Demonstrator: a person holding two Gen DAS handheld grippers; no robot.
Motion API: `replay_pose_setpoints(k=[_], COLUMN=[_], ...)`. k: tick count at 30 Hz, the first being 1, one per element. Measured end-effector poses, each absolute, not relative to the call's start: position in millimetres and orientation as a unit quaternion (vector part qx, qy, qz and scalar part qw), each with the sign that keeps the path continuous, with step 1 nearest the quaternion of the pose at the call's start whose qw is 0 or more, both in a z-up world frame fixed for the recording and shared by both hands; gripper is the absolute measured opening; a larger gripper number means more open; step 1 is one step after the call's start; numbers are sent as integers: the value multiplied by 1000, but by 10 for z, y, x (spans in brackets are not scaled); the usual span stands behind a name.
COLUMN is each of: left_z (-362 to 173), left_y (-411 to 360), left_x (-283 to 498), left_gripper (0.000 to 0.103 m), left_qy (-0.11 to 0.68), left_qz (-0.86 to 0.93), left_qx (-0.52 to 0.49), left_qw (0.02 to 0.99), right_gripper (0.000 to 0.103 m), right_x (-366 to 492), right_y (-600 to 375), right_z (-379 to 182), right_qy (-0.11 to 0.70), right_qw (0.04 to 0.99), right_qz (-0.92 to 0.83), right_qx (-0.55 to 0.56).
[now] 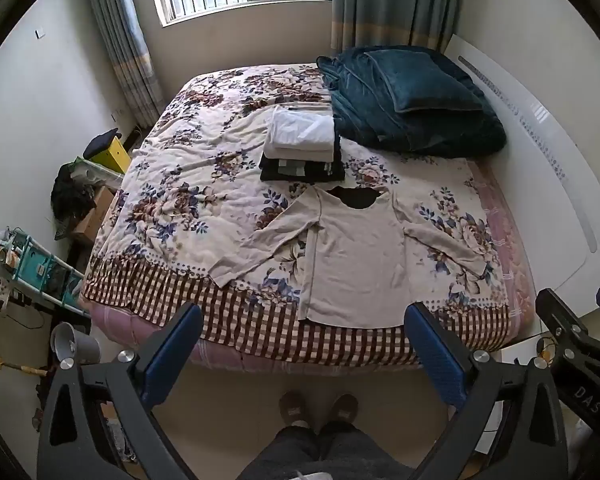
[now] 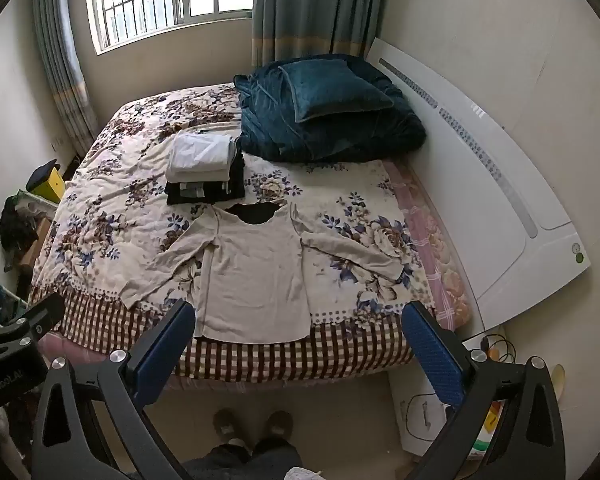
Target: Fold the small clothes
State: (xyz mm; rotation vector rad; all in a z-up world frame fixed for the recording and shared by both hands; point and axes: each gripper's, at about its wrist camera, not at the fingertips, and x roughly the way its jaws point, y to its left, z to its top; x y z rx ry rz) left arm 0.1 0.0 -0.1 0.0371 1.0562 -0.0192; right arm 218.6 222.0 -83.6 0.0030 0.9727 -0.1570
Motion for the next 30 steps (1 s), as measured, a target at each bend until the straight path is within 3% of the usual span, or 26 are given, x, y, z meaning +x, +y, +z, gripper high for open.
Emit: replay_pose_setpoints(k=[30], left_z=[60], left_y=[-22], left_x=[59], left_gripper=[103], left_qy=[496], left_qz=[-6], left_qx=[17], left_qw=[868], right_gripper=[103], right_x=[2090], right_y=[2178], right_z=[-865], right_qy=[465], right_qw=[882], right_qz=[-73], right_qx=[3])
